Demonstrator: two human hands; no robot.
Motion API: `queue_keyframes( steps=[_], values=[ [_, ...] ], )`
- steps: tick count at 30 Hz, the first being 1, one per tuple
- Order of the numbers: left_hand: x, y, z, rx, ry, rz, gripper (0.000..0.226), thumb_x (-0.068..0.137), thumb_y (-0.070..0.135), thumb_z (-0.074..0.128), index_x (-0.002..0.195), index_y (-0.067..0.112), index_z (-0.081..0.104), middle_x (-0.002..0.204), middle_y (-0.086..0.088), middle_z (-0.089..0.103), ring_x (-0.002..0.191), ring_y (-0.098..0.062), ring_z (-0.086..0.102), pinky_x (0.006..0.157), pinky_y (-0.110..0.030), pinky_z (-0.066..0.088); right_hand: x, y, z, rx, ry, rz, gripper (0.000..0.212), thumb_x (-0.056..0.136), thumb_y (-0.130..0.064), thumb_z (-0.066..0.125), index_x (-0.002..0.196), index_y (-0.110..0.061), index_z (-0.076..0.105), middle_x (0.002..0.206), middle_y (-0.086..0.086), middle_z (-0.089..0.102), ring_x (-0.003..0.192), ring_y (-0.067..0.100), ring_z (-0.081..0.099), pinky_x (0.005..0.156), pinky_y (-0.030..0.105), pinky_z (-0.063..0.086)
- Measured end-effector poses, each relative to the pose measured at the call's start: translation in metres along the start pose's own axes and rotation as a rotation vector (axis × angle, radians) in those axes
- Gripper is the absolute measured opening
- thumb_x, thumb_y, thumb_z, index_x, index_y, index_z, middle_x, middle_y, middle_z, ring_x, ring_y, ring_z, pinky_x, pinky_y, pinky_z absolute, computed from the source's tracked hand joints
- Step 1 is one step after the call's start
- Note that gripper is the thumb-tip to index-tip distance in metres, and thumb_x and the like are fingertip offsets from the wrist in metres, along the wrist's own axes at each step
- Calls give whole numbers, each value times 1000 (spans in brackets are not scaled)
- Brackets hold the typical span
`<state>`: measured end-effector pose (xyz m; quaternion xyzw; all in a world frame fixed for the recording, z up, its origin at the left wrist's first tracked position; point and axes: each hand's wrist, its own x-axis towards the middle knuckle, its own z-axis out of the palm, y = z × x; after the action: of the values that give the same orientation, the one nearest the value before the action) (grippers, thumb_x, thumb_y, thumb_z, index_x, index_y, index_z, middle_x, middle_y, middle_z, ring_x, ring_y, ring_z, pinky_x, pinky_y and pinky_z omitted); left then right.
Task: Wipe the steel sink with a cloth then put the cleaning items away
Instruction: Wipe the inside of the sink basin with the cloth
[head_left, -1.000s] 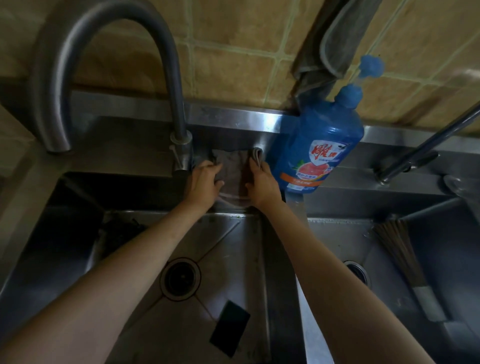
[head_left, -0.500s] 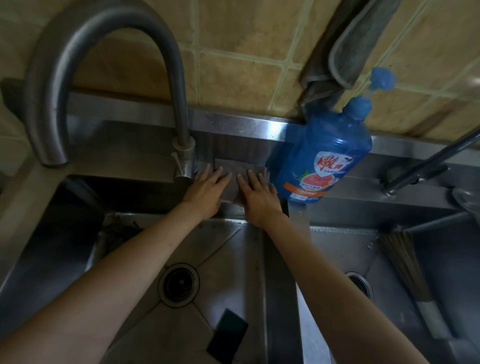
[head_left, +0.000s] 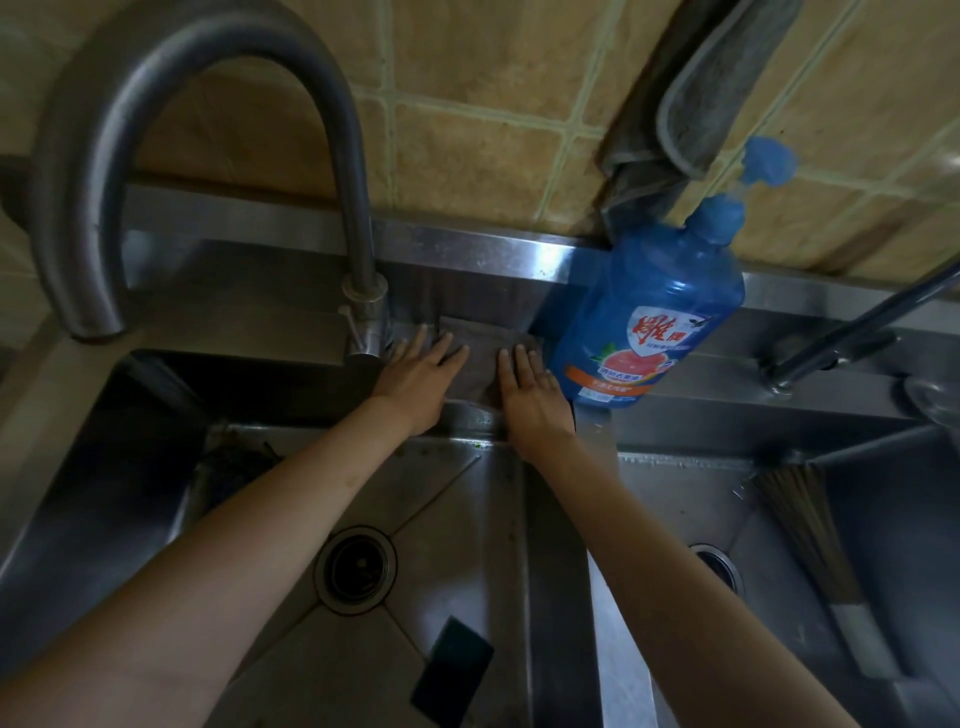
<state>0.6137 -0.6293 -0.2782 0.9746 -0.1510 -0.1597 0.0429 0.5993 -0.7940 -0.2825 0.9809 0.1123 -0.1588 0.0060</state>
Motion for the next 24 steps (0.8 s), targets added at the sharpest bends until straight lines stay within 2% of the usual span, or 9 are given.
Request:
queue_keyframes(
  steps=[3, 5, 6, 8, 10, 13, 16, 21, 24],
  values=[
    [-3, 1, 3, 3, 25, -5, 71, 95, 16, 46, 151, 23, 4, 160, -3, 0, 146, -30, -3, 117, -42, 4, 2, 2, -1, 30, -11, -23, 79, 93, -13, 49, 151, -12, -4, 160, 12, -5, 147, 30, -3, 120, 41, 8],
    [-5, -1, 6, -16, 60, 3, 69, 95, 17, 46, 152, 22, 6, 160, -4, 1, 146, -29, -2, 117, -41, 4, -2, 6, -2, 92, 45, -66, 77, 90, -10, 51, 152, -13, 6, 160, 11, 5, 146, 31, 11, 119, 41, 18],
    [-7, -2, 9, -36, 93, 7, 68, 95, 17, 46, 152, 22, 9, 160, -6, 3, 146, -29, 0, 118, -41, 5, -7, 7, 0, 127, 127, -79, 73, 89, -8, 54, 151, -12, 16, 158, 12, 15, 141, 34, 26, 113, 43, 30],
    [-12, -4, 16, -81, 212, 9, 66, 93, 14, 50, 150, 19, 18, 156, -13, 16, 144, -34, 13, 116, -42, 16, -18, 4, 9, 195, 358, -63, 60, 84, -6, 62, 140, -9, 42, 141, 19, 45, 113, 37, 56, 87, 42, 51],
    [-19, -4, 23, -103, 316, -4, 64, 88, 12, 56, 147, 17, 30, 141, -17, 36, 130, -36, 36, 104, -41, 36, -26, -2, 14, 273, 475, 26, 48, 83, -7, 64, 130, -9, 52, 121, 19, 56, 95, 36, 63, 70, 37, 53],
    [-26, 1, 27, -122, 337, -51, 60, 87, 15, 58, 142, 20, 34, 124, -12, 45, 110, -26, 49, 86, -33, 48, -24, -8, 11, 394, 307, 249, 57, 93, -14, 52, 145, -19, 28, 123, 17, 47, 102, 34, 58, 75, 37, 48],
    [-21, 1, 23, -143, 312, -75, 53, 91, 15, 54, 140, 20, 36, 123, -11, 42, 106, -26, 50, 78, -30, 49, -15, -10, 7, 435, 160, 295, 76, 94, -17, 52, 151, -29, 5, 127, 19, 46, 103, 34, 58, 78, 38, 48],
    [-15, 4, 12, -65, 294, -111, 38, 89, 16, 55, 126, 13, 48, 132, -12, 35, 116, -29, 43, 84, -32, 50, -2, -10, 3, 487, 5, 199, 82, 92, -14, 53, 151, -27, -3, 114, 18, 58, 98, 28, 59, 86, 38, 47],
    [-17, 3, 9, -51, 269, -130, 36, 89, 12, 54, 124, 7, 48, 139, -12, 30, 119, -30, 42, 89, -33, 49, 7, -10, 0, 518, -57, 133, 84, 93, -14, 52, 151, -28, -6, 119, 20, 58, 101, 28, 60, 94, 39, 47]
  ],
)
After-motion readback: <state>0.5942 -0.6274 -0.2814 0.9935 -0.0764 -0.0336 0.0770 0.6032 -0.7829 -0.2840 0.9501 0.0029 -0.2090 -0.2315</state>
